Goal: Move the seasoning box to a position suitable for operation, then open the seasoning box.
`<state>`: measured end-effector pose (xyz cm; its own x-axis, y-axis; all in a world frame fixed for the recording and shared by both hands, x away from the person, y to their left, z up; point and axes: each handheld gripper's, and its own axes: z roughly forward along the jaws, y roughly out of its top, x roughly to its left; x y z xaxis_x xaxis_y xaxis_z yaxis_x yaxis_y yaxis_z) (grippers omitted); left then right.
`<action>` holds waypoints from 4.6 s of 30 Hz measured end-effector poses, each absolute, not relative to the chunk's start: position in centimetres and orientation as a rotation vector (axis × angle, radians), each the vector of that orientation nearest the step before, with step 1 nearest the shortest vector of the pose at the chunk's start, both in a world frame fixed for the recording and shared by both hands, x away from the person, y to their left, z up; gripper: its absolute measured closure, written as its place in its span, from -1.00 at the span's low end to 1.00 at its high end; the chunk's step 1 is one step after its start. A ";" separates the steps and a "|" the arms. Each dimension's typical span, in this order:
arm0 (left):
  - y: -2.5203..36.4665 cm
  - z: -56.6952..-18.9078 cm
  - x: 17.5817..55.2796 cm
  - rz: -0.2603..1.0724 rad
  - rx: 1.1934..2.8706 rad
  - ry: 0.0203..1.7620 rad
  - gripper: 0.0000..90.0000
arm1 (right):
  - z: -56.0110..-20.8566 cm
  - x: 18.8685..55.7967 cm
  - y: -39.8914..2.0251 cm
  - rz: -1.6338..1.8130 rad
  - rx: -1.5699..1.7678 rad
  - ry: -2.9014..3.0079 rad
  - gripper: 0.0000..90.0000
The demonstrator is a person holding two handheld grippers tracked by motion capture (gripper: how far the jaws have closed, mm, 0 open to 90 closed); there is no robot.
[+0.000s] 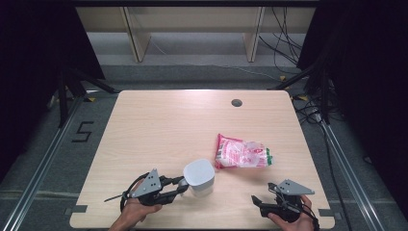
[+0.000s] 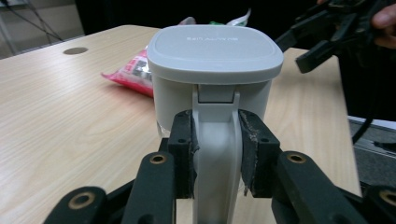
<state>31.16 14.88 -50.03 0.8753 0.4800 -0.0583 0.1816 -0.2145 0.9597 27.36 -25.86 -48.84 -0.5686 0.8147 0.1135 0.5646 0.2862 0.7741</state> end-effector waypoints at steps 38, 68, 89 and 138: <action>16.1 -50.9 35.7 0.351 1.757 0.695 0.43 | -49.0 27.5 -25.8 1.111 1.232 2.274 -0.49; 15.5 -51.0 36.5 0.420 1.768 0.747 0.50 | -49.1 27.5 -25.8 1.104 1.214 2.274 -0.49; 14.6 -51.1 36.9 0.360 1.760 0.716 0.48 | -49.1 27.5 -25.7 1.113 1.228 2.282 -0.49; 15.0 -43.8 35.4 0.357 1.795 0.602 0.98 | -49.2 27.3 -25.3 1.120 1.256 2.298 -0.49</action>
<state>35.37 15.00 -43.83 0.8220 0.5662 -0.0607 0.2191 -0.2161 0.9515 27.31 -25.33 -49.20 -0.5766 0.8101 0.1065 0.5828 0.3164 0.7485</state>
